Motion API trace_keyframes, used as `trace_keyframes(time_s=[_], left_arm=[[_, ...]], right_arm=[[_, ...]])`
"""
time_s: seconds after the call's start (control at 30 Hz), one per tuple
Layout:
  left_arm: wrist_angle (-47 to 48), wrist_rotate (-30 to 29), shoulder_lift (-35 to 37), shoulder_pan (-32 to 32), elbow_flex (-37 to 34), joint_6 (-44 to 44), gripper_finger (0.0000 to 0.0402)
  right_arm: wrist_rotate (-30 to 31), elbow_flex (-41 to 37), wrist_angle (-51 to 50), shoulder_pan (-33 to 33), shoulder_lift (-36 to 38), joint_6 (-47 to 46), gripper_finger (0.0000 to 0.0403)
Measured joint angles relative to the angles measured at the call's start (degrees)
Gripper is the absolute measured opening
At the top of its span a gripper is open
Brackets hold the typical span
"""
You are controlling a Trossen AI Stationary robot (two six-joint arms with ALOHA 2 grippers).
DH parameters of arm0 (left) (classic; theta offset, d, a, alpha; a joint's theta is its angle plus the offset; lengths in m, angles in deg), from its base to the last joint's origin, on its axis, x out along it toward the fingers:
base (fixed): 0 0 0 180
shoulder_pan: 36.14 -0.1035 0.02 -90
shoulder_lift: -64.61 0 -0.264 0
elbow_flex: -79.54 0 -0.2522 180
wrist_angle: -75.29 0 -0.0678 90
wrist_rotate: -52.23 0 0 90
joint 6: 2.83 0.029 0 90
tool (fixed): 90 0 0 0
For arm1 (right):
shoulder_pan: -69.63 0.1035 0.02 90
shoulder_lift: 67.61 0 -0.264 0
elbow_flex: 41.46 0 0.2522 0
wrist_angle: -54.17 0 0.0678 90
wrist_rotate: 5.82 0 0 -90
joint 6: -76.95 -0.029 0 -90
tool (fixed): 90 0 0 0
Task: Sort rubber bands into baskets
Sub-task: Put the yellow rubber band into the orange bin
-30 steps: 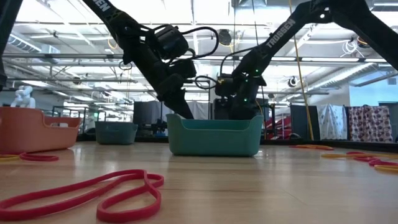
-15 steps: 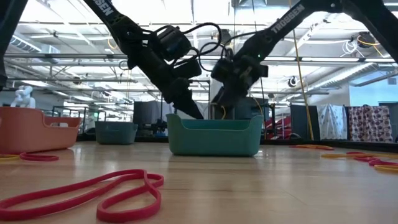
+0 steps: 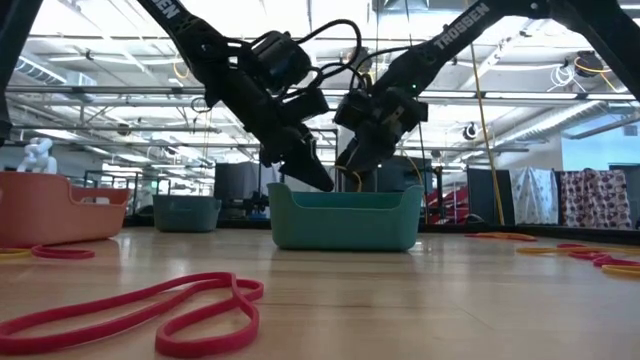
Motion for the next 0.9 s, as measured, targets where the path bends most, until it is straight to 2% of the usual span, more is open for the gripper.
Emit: trace_keyframes(time_s=[0.17,0.43,0.63,0.9], left_arm=[[0.1,-3.3,0.0,0.0,0.0,-0.3,0.0182],[0.2,-4.2,0.0,0.0,0.0,-0.4,0.0185],[-1.4,0.4,0.0,0.1,0.0,-0.5,0.0185],[-2.2,0.5,0.0,1.0,0.0,-0.6,0.0181]], right_arm=[[-0.2,0.0,-0.7,-0.1,0.0,0.0,0.0],[-0.4,0.0,-1.9,-0.1,0.0,0.0,0.0],[-0.8,0.1,0.6,0.0,0.0,-0.9,0.0],[-0.9,0.1,1.8,0.2,0.0,-1.9,0.0]])
